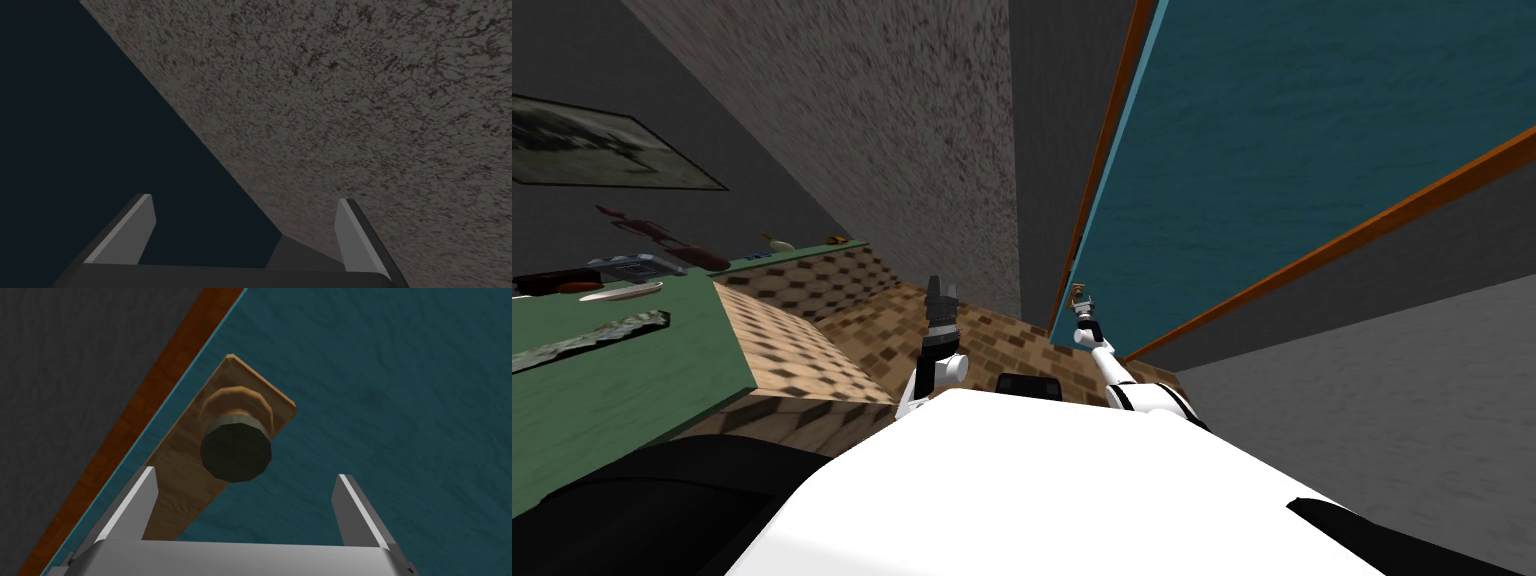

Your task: Pull the door open

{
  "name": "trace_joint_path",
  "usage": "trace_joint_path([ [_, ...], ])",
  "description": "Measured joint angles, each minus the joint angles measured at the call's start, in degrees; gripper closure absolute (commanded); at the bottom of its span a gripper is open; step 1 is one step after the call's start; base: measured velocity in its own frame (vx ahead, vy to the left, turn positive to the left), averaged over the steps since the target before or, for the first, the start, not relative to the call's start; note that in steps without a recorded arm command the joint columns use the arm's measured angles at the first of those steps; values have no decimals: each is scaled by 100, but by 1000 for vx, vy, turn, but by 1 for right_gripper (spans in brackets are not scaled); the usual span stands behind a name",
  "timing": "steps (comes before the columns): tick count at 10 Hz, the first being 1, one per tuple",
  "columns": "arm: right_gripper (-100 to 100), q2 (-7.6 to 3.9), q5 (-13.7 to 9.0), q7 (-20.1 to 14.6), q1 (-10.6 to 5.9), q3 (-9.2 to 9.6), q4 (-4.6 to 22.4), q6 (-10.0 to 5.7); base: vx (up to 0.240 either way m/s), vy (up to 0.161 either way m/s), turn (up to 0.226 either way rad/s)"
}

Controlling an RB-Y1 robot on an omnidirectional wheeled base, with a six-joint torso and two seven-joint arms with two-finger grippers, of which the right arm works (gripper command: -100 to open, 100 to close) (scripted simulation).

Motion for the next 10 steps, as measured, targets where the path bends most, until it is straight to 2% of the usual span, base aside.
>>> trace_joint_path([
  [5, -100, 133, -482, -778, 15, 68, -106, 49, -71, -40, 53],
  [10, -100, 231, -853, -1466, 54, 116, -237, 115, -70, -43, 49],
])
